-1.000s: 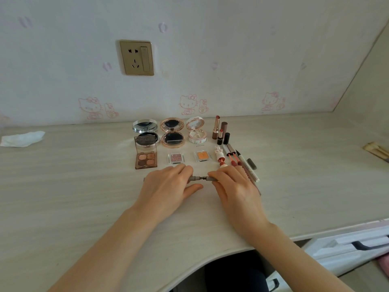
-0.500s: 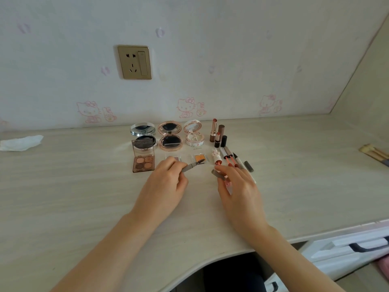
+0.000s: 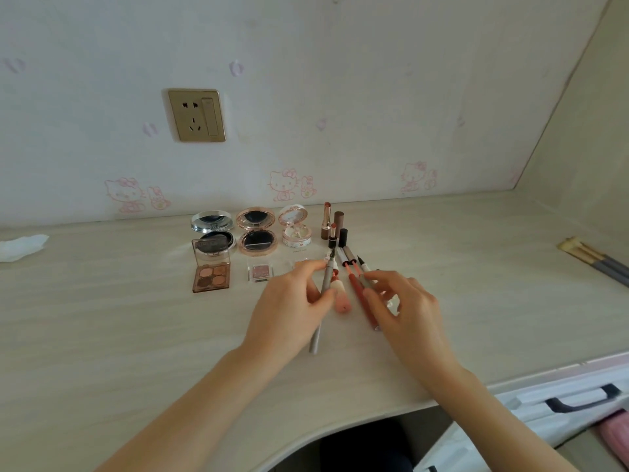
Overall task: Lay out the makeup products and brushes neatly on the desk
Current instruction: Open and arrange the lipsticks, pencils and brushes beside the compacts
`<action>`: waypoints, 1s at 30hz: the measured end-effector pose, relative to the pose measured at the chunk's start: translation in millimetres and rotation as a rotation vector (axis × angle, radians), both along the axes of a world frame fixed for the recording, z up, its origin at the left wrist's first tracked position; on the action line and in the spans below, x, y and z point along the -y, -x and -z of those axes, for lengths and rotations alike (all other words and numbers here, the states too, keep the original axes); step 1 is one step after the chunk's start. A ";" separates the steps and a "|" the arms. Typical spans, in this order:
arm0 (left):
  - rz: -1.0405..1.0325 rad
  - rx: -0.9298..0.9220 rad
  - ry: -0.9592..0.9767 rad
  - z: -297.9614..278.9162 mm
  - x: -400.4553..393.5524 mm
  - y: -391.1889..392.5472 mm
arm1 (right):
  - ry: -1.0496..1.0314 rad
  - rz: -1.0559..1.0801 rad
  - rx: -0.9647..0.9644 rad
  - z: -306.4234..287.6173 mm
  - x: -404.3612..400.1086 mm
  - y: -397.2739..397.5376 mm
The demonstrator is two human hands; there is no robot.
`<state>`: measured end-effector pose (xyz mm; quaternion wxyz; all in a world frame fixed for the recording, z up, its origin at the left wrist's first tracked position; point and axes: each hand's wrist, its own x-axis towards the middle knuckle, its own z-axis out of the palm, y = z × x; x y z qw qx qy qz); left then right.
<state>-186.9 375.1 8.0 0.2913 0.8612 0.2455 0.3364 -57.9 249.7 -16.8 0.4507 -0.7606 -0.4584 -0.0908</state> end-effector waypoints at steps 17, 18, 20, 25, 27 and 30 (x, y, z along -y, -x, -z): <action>0.067 -0.311 -0.361 -2.3 49.1 -126.8 | 0.260 0.222 0.347 16.9 37.6 -116.1; 0.062 -0.347 -0.396 -1.3 50.6 -131.3 | 0.264 0.222 0.369 18.3 39.5 -117.9; 0.062 -0.422 -0.458 2.4 52.7 -139.5 | 0.263 0.221 0.405 20.8 43.4 -119.3; 0.081 -0.522 -0.542 10.2 52.3 -152.6 | 0.286 0.181 0.406 25.1 49.5 -121.8; 0.088 -0.496 -0.580 11.5 51.4 -153.7 | 0.308 0.148 0.407 26.4 50.9 -121.8; 0.106 -0.461 -0.598 13.4 49.8 -150.0 | 0.319 0.120 0.382 25.5 54.3 -120.3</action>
